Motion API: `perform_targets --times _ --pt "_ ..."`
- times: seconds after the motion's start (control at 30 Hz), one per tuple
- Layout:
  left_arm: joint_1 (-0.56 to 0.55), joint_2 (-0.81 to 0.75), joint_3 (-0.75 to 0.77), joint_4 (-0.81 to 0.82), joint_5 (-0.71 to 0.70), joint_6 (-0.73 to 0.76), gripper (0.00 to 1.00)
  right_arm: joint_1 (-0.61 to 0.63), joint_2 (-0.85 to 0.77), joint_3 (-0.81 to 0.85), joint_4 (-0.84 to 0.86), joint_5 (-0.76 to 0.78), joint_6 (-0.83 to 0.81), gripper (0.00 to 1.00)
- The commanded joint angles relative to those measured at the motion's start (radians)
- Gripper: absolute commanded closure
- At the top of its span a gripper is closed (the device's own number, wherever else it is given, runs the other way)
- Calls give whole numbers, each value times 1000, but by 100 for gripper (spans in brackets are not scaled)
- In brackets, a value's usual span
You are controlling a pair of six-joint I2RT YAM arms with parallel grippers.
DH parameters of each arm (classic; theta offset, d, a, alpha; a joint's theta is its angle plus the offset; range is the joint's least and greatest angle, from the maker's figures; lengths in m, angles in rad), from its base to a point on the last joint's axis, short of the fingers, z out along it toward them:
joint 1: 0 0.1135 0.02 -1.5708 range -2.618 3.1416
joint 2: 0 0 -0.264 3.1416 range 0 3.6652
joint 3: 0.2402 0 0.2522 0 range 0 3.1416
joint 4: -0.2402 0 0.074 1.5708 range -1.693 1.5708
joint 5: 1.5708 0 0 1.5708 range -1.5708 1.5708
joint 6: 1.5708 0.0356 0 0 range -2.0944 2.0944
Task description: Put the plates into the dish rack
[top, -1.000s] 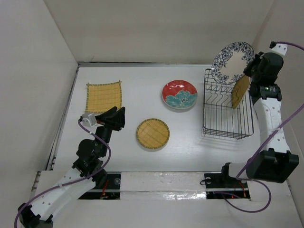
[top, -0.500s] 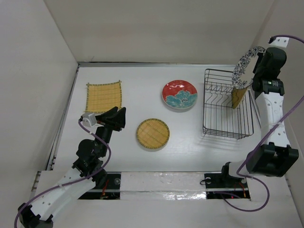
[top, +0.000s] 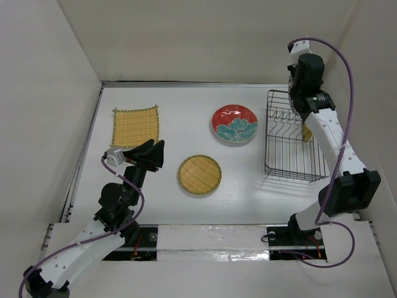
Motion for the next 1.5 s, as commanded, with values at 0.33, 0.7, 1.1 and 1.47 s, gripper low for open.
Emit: perform_targets --times 0.33,0.7,1.1,1.47 --pt "-4 -13 10 61 17 -9 53 6 -15 -4 229 197 -189 100" --pt "-4 -18 5 66 26 -12 53 -32 -36 -152 289 243 -208 100" --pt "-4 -35 2 66 28 -12 53 -43 -23 -197 260 254 -157 100" --pt "-4 -30 2 65 29 -12 53 -52 -33 -280 260 205 -51 100"
